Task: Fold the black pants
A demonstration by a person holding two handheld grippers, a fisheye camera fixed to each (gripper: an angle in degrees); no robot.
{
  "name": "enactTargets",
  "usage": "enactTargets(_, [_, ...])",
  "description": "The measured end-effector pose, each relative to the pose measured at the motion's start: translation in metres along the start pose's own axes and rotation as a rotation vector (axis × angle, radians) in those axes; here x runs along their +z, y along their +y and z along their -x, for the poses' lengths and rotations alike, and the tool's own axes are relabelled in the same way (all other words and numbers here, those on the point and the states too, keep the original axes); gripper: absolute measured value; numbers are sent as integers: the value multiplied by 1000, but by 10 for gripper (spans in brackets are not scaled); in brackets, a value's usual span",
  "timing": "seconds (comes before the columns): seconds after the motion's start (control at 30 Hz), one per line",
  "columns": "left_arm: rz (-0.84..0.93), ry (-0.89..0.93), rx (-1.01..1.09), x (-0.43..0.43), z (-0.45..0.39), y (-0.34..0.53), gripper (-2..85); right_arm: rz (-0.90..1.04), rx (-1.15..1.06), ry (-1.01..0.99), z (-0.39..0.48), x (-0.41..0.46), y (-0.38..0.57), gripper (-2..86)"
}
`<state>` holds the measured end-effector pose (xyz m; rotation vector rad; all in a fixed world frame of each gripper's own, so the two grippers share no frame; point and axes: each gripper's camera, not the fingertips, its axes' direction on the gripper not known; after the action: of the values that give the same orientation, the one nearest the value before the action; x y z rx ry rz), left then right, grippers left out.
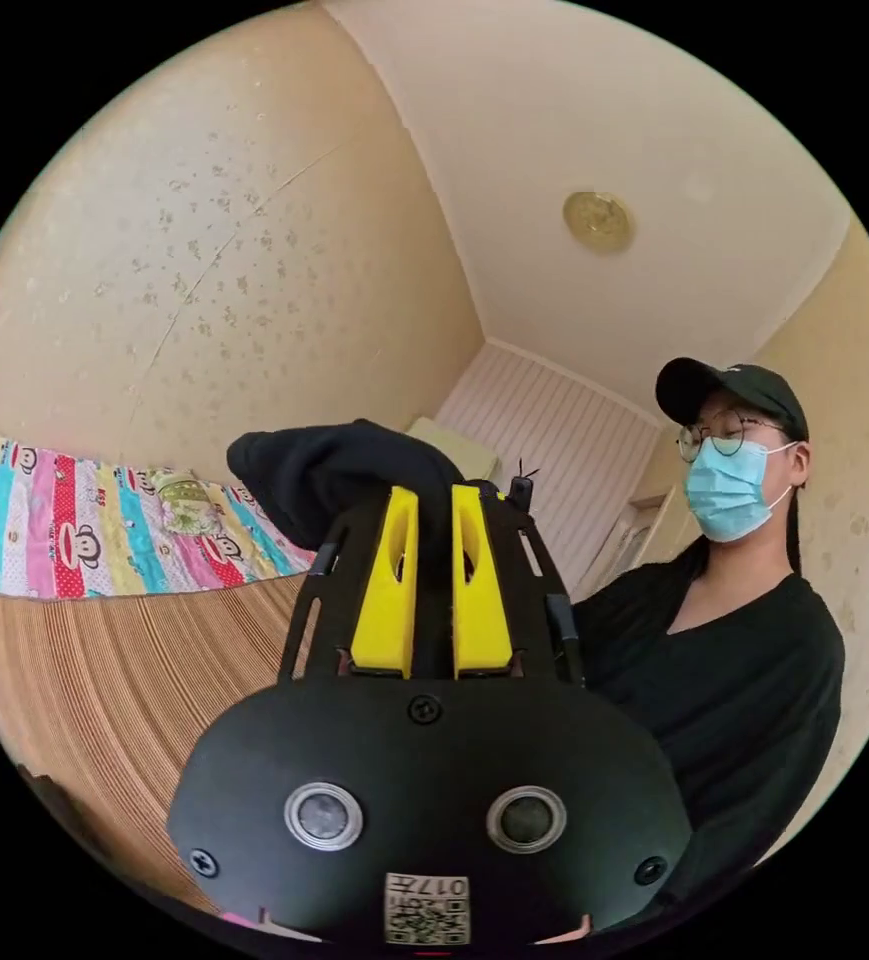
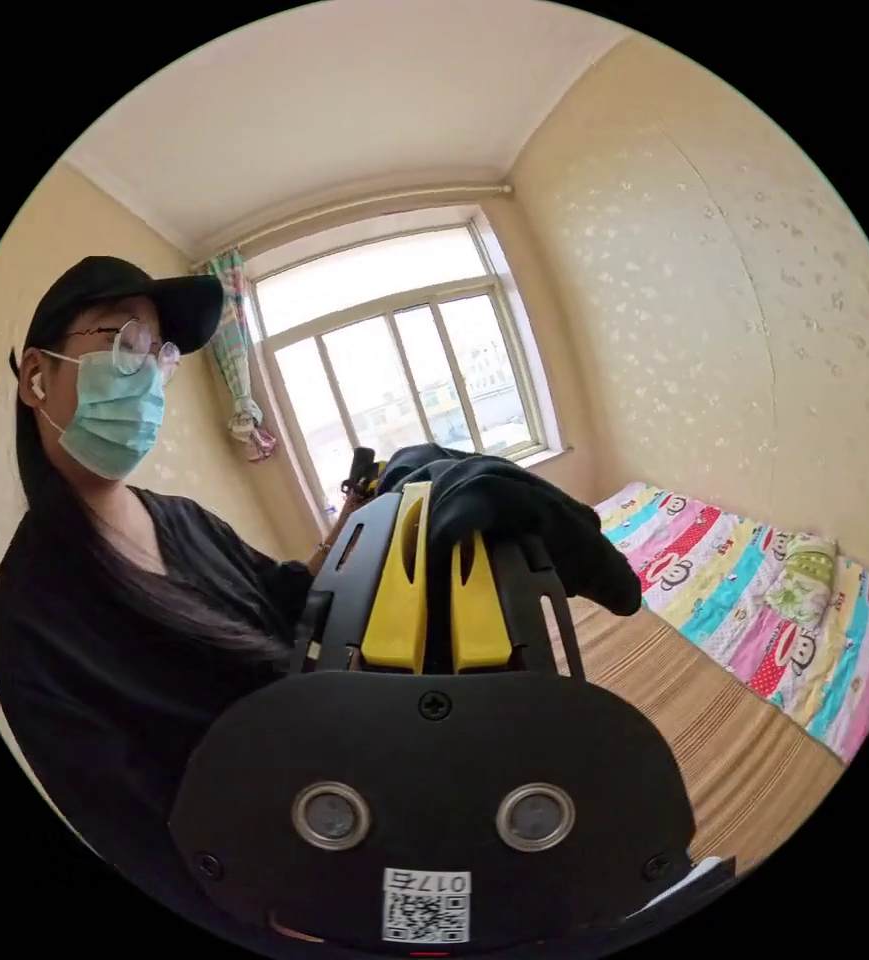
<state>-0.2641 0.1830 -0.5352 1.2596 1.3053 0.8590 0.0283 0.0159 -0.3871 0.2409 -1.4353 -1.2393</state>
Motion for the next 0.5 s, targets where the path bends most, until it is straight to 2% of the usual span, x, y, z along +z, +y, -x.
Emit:
enactTargets(0.03, [48,-102,-8,18,29,-34,60,51,26,131,-37,21,-30,3])
enactTargets(0.1, [133,-262,-12,54,83,-77,66,141,81,268,-109,64,-61,12])
enactTargets(0.13, [180,-317,-67,77,127,-92,77,188,217,304,-166,91,-67,22])
enactTargets(0.23, [281,-395,-331,108,230,-74,119,361,552,388,-276,146,-18,70])
enactTargets(0.27, [292,-418,-369,110,245,-61,121,379,583,429,-286,151,1,81])
enactTargets(0.3, [316,-449,-434,113,270,-28,124,413,628,486,-298,160,41,84])
enactTargets(0.37, [407,-439,-501,121,301,38,125,478,666,456,-307,174,114,84])
enactTargets(0.5, [776,-480,-673,137,360,235,124,677,887,363,-318,194,313,78])
